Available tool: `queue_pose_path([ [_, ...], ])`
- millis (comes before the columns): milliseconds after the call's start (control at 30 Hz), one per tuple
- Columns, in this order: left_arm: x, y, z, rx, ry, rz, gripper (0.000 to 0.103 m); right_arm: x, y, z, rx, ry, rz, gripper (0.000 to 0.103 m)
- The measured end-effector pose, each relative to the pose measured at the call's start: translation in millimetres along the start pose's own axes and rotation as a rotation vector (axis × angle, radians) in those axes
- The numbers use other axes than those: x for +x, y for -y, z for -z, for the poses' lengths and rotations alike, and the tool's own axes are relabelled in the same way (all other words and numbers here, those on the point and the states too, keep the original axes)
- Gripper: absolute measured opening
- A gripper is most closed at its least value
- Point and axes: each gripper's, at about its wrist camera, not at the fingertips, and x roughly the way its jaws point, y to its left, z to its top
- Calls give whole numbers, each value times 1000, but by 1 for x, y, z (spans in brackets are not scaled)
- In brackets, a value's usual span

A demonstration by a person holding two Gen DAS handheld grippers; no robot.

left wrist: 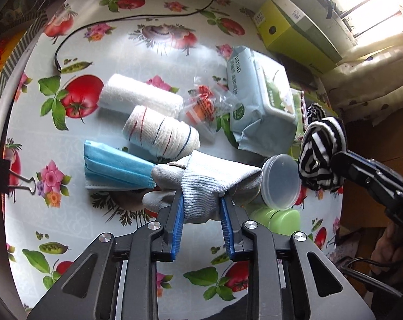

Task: Organize soft objects
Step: 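Carry gray glove with left gripper while right gripper carries striped sock to tray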

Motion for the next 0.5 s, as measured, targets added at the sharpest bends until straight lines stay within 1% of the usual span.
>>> queue_pose_path([
  [500,-13,38,-8,72,37,23,26,-31,22,17,63,63,30,9],
])
